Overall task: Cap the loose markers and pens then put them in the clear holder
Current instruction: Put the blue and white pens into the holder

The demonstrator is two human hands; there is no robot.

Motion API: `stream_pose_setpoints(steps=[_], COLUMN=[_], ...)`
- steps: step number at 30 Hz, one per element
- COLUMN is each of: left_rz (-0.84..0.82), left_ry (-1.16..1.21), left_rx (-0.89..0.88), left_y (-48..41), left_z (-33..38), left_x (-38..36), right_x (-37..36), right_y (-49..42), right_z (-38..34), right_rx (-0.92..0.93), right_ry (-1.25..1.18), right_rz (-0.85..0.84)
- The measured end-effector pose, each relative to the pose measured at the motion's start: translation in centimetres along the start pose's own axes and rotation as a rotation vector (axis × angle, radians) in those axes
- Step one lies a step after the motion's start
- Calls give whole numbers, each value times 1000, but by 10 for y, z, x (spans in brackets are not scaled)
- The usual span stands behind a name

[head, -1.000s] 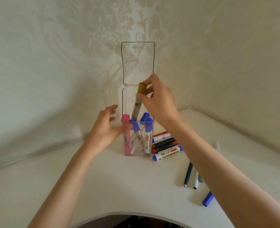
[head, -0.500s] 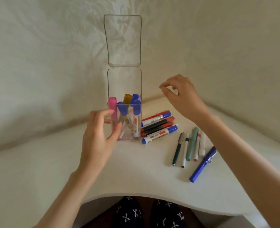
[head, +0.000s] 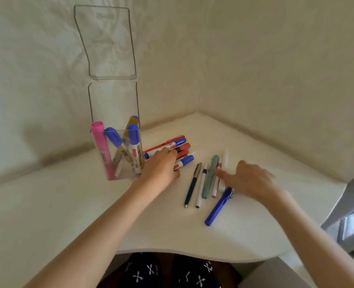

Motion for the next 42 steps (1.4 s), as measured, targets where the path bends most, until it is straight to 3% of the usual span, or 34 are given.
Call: stream_pose_setpoints(steps=[7, 11, 14, 20, 22, 27, 31, 34, 38, 42], left_rz=[-152, -264, -244, -80, -32, 296, 449, 607, 823, 915], left_ry=[-88, -173, -191, -289, -212, 518, 888, 982, 1103, 916], left_rx=[99, 137, 151, 104, 96, 120, 17, -59, -86, -58], left_y=[-13, -22, -20, -8, -6, 8, 18, 20, 24, 24], left_z=[8, 17, 20, 21, 21, 14, 13, 6, -22, -56], left_x=[1, 3, -3, -11, -7, 27, 61, 94, 144, 168], right_x=[-18, -21, -28, -38, -39, -23, 2, 23, 44, 58], right_y=[7, -8, -14, -15, -16, -20, -20, -7, 13, 23], right_z=[-34, -47, -48, -45, -46, -48, -60, -77, -101, -126], right_rx=[63, 94, 100, 102, 103, 72, 144, 296, 532, 661], right_ry=[-294, -382, -419, -384, -365, -700, -1145, -1391, -1464, -1479], right_rz=[-55, -15, 51, 154, 190, 233, -49, -163, -152, -102])
Point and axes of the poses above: each hand's wrist, its own y-axis away from the middle knuckle, its own x-axis out of the back of the hand, z = x × y, the point moved 1 cm from there along -y, towards the middle knuckle, and after that the axes turned 13 degrees about -x, right-handed, at the moved point
